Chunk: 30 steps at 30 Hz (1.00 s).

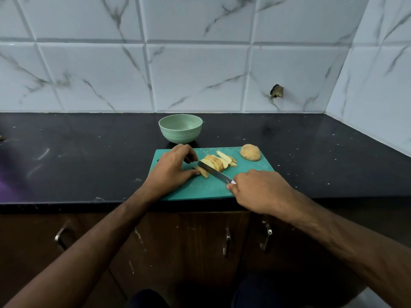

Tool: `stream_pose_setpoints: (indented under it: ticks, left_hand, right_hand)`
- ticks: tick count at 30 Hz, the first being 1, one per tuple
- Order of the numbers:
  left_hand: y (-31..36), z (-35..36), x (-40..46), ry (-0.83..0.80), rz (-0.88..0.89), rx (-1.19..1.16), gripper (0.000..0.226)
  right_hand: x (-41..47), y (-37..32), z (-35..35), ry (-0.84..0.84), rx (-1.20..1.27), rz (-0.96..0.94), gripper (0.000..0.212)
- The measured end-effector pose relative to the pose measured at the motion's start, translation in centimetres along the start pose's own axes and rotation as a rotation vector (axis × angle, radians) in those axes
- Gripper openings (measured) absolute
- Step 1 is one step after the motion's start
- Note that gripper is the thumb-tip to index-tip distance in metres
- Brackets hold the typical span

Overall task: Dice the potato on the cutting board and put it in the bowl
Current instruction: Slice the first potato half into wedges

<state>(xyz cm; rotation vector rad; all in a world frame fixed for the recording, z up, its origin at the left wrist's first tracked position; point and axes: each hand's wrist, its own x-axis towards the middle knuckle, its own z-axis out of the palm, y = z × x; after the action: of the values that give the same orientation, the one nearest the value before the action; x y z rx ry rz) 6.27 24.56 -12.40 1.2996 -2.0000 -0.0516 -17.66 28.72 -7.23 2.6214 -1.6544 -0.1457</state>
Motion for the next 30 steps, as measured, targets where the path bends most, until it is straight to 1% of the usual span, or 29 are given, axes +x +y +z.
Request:
stream_pose_setpoints:
  ticks: [5, 14, 20, 24, 26, 28, 30]
  left_hand:
    - [-0.1, 0.3, 0.2, -0.053, 0.050, 0.060, 0.016]
    - [0.3, 0.2, 0.1, -0.015, 0.163, 0.146, 0.005]
    - [0.2, 0.3, 0.1, -0.020, 0.144, 0.124, 0.007]
    - [-0.2, 0.1, 0.3, 0.002, 0.098, 0.091, 0.026]
    - [-0.7, -0.4, 1.1, -0.079, 0.098, 0.076, 0.030]
    - [-1.1, -0.8, 2.3, -0.203, 0.101, 0.046, 0.026]
    - [-1.4, -1.1, 3.3, -0.302, 0.066, 0.011, 0.023]
  right_hand:
    - [0.3, 0.3, 0.4, -0.013, 0.055, 0.011, 0.042]
    - [0.2, 0.2, 0.2, 0.011, 0.049, -0.016, 0.043]
    - [-0.1, 0.6, 0.2, 0.040, 0.001, -0.037, 0.044]
    - [0.0, 0.7, 0.2, 0.034, -0.008, -0.055, 0.043]
    - [0.0, 0.8, 0.2, 0.036, -0.013, -0.064, 0.043]
    - [0.1, 1.0, 0.3, 0.036, -0.015, -0.071, 0.043]
    - [0.1, 1.1, 0.2, 0.041, -0.029, -0.083, 0.043]
